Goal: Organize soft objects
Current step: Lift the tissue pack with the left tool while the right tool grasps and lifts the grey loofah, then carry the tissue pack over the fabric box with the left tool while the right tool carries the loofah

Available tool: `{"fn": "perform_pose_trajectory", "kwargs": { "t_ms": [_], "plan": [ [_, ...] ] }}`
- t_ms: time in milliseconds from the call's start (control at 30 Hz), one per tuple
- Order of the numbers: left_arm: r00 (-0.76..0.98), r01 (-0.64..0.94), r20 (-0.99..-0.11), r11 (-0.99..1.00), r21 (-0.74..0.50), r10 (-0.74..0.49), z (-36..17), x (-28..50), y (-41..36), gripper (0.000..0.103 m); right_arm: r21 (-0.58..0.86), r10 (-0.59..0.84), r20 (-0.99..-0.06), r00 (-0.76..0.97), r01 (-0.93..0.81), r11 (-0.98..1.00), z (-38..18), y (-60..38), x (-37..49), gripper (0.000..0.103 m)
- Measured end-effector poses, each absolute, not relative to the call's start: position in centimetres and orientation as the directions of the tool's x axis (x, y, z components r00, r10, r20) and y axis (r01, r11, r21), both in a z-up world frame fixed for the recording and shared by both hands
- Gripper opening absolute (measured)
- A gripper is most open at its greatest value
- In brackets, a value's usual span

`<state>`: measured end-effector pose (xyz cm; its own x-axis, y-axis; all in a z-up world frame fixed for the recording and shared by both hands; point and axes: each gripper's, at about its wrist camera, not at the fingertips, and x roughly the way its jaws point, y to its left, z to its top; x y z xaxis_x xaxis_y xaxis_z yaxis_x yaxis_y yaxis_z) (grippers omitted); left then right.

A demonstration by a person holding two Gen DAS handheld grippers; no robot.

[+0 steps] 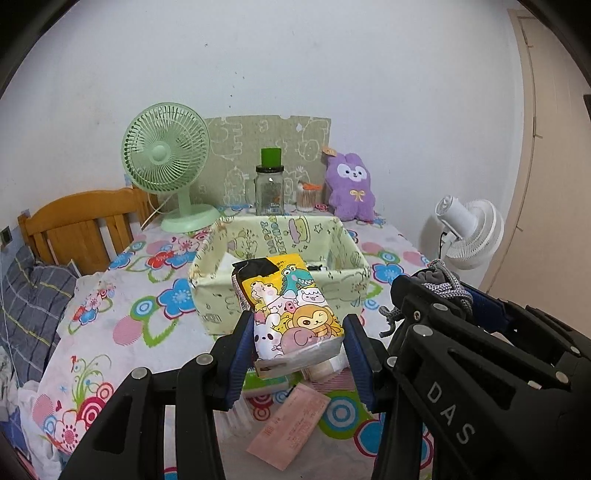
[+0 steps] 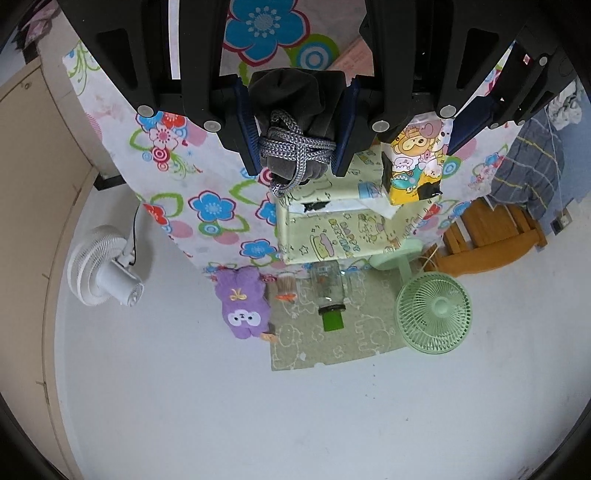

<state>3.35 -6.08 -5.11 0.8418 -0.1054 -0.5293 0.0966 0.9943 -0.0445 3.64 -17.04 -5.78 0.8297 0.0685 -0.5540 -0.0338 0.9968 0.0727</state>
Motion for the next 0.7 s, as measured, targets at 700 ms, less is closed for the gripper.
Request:
{"fn": "perform_pose_trajectory", "kwargs": {
  "t_ms": [700],
  "plan": [
    [0.871,0.080,-0.485,0.997,-0.023,-0.081,-0.9,5.4,-4.5,0.049,0.066,0.071,-0.513,0.855,-0.043,0.997,-1.6,-15.1,6.2,0.042]
  ]
}}
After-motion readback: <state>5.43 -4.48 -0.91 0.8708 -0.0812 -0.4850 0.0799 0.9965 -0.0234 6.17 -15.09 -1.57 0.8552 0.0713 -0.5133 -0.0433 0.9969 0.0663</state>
